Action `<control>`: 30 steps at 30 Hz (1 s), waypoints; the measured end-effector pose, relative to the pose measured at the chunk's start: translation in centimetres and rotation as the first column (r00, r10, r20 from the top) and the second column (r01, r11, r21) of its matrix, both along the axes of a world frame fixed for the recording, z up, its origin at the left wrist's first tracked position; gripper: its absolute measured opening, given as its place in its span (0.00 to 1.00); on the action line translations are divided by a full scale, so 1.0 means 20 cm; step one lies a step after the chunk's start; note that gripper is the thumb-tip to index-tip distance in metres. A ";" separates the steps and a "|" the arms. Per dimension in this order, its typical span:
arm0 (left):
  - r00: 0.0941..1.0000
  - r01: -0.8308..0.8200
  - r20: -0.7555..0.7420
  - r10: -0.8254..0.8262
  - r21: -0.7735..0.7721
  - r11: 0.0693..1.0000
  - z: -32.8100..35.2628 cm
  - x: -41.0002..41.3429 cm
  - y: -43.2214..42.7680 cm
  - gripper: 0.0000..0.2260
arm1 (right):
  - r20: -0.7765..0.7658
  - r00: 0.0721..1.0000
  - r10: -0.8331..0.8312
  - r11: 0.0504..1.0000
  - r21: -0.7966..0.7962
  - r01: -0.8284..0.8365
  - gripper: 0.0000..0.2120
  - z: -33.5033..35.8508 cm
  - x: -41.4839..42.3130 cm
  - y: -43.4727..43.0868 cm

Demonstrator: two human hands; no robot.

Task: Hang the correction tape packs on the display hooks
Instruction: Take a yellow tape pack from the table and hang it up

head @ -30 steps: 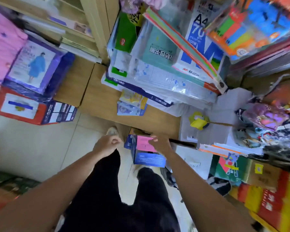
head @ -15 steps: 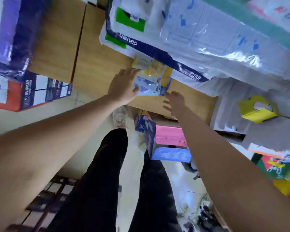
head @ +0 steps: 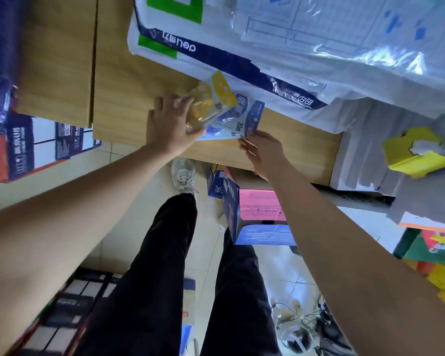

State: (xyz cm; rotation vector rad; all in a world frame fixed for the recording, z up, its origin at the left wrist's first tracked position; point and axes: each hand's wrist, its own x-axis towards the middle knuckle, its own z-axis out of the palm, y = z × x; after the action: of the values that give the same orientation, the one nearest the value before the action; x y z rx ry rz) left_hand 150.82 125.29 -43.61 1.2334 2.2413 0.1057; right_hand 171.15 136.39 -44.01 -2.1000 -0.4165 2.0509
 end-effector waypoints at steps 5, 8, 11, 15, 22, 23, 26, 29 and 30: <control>0.940 -0.289 0.188 0.284 0.000 0.957 -0.04 -0.01 -0.15 0.32 | 0.002 0.976 -0.217 0.976 -0.008 0.217 0.09 0.04 0.08 -0.03; 0.914 -0.386 0.136 0.382 0.001 0.923 -0.05 0.00 -0.17 0.31 | 0.077 0.937 -0.340 0.940 -0.008 0.341 0.06 0.04 0.20 -0.03; 0.930 -0.358 0.070 0.361 -0.051 0.932 -0.06 0.02 -0.15 0.32 | 0.105 0.915 -0.391 0.919 -0.006 0.393 0.06 0.04 0.27 -0.01; 0.923 -0.371 0.081 0.376 -0.071 0.926 -0.07 0.05 -0.13 0.35 | 0.078 0.889 -0.451 0.892 0.000 0.453 0.05 0.04 0.29 0.05; 0.853 -0.452 0.250 0.457 -0.081 0.888 -0.02 0.11 -0.17 0.30 | -0.040 0.907 -0.420 0.905 0.050 0.422 0.14 0.13 0.33 0.07; 0.848 -0.450 0.280 0.450 -0.070 0.890 -0.01 0.13 -0.19 0.28 | -0.042 0.921 -0.388 0.919 0.064 0.390 0.12 0.16 0.34 0.07; 0.824 -0.445 0.372 0.427 -0.041 0.895 0.09 0.16 -0.25 0.22 | -0.061 0.969 -0.238 0.963 0.118 0.244 0.11 0.26 0.42 0.06; 0.794 -0.459 0.421 0.439 -0.059 0.887 0.25 0.20 -0.28 0.24 | -0.075 0.994 -0.076 0.981 0.170 0.088 0.10 0.43 0.48 0.05; 0.787 -0.458 0.433 0.438 -0.064 0.887 0.31 0.21 -0.29 0.26 | -0.078 0.996 -0.031 0.980 0.192 0.046 0.09 0.50 0.50 0.04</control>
State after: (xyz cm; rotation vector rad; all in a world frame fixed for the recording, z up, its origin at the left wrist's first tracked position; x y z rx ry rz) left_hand 155.02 119.47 -37.46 0.5837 2.0804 0.5652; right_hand 181.06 137.28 -34.10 -1.8985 -0.5359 1.9728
